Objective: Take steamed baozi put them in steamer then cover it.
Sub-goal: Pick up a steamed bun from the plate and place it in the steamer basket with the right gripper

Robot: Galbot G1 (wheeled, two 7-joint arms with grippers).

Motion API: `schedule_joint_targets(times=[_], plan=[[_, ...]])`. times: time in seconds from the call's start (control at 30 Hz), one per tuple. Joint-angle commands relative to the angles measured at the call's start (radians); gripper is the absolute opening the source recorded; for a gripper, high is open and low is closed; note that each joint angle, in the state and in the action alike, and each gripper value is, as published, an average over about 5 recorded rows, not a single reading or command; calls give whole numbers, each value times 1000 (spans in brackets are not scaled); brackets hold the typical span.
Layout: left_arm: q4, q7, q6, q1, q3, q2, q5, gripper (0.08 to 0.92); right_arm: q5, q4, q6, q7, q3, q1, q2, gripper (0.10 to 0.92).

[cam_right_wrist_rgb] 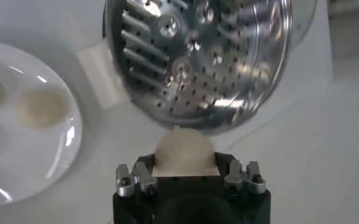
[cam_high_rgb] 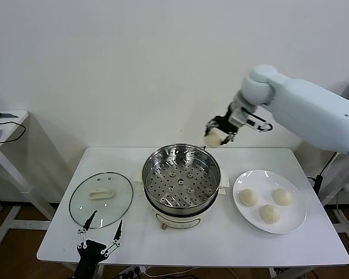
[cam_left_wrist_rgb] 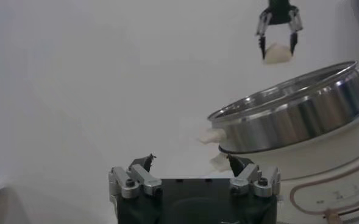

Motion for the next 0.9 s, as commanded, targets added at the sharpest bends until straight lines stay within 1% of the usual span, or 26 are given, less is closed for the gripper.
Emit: schedule_joint_targets(times=[0.03,0.17,0.3,0.63,0.9], plan=[[2,-8,-10,6,2,-1,-3,823,-123,-4,82,31,-73,-48,163,678],[-7,-15,-13,13,1,-1,-6,823,-189,-78,92,64,-58,-112,207,679],[-14,-20,-2,13,-1,0,-6,823,-222,-121,95,79,-48,-150,234,679],[-15,-31,7,14,-5,-2,-2,823,-271,-189,100,90,-29,-200,275,679],[-13,-41,10,14,-7,-3,-1,823,-315,-213,94,95,-10,-213,289,682]])
